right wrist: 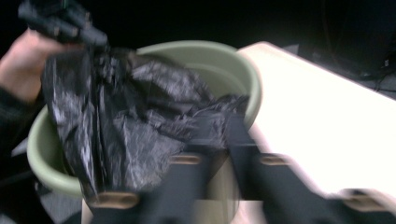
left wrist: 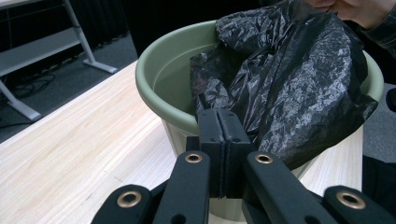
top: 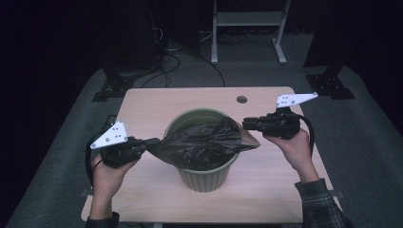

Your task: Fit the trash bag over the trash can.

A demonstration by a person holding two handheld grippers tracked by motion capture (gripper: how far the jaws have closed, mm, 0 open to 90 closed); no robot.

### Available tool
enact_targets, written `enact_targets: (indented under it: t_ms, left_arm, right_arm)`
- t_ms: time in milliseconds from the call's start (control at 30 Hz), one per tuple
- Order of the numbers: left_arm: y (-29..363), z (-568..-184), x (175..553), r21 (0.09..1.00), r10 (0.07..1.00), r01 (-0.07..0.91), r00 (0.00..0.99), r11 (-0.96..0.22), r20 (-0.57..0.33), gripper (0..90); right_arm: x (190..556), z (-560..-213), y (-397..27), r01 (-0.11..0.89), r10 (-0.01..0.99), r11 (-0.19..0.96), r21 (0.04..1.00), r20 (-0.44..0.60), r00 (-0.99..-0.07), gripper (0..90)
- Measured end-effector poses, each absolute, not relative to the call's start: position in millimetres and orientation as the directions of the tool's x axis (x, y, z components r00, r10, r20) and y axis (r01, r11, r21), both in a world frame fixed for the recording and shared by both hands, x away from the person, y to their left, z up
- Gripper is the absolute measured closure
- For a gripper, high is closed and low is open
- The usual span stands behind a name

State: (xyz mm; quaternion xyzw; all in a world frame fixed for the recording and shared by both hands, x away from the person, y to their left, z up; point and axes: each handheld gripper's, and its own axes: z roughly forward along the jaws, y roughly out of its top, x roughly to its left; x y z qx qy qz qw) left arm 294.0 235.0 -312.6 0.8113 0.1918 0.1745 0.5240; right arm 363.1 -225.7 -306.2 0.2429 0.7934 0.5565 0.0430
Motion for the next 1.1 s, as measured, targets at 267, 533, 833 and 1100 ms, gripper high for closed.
enact_targets:
  t_ms: [267,533,833,1100]
  left_arm:
    - [229.9,-312.9,293.7,0.915,0.485,0.124,0.871,-0.383,0.085,89.2]
    - [231.2,-312.8,289.3,0.916,0.484,0.124,0.871,-0.382,0.084,89.2]
    - [238.4,-313.7,273.9,0.906,0.485,0.134,0.871,-0.401,0.085,89.2]
    - [251.9,-325.8,262.9,0.892,0.508,0.187,0.86,-0.411,0.053,85.2]
  right_arm:
    - [355.9,-302.6,-219.9,0.334,0.383,0.24,0.911,0.227,-0.895,39.9]
    - [347.5,-313.8,-208.9,0.311,0.42,0.32,0.895,0.16,-0.893,88.6]
    - [322.4,-319.6,-223.5,0.285,0.444,0.354,0.891,0.109,-0.89,90.0]
    - [298.1,-348.5,-244.8,0.333,0.481,0.409,0.85,0.109,-0.87,90.0]
